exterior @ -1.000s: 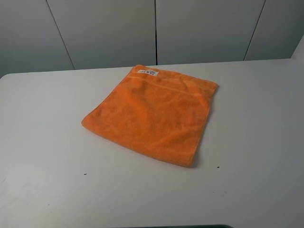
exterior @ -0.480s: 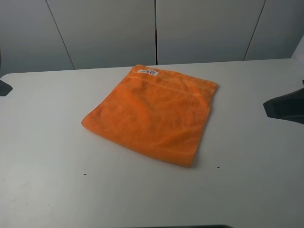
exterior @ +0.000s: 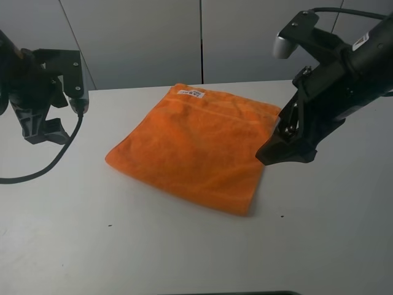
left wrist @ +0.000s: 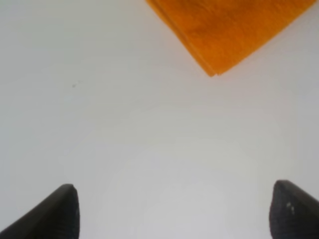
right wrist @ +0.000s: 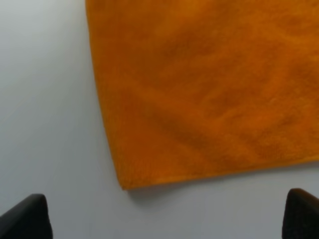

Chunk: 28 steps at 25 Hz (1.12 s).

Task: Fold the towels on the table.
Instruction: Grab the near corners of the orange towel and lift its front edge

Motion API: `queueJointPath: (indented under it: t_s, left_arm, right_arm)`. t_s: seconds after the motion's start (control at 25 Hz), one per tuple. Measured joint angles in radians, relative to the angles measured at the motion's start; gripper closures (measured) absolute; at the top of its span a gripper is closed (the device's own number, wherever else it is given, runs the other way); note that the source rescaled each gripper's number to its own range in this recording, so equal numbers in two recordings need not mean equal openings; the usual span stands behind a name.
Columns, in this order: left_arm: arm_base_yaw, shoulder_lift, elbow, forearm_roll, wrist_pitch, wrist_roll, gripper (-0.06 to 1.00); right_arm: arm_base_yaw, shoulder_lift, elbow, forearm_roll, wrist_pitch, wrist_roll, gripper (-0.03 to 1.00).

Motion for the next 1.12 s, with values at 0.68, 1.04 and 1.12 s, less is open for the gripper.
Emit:
queueJointPath:
  t_s: [0.68, 1.04, 1.12]
  left_arm:
    - [-0.107, 0.209, 0.054, 0.036, -0.159, 0.311, -0.04]
    - [-0.172, 0.286, 0.056, 0.036, -0.264, 0.387, -0.04]
    - [-0.172, 0.301, 0.058, 0.036, -0.285, 0.389, -0.04]
  right_arm:
    - [0.244, 0.39, -0.052, -0.113, -0.08, 0.059, -0.03]
    - [0.244, 0.414, -0.052, -0.112, -0.167, 0.127, -0.03]
    - [0.244, 0.429, -0.052, -0.112, -0.178, 0.131, -0.03]
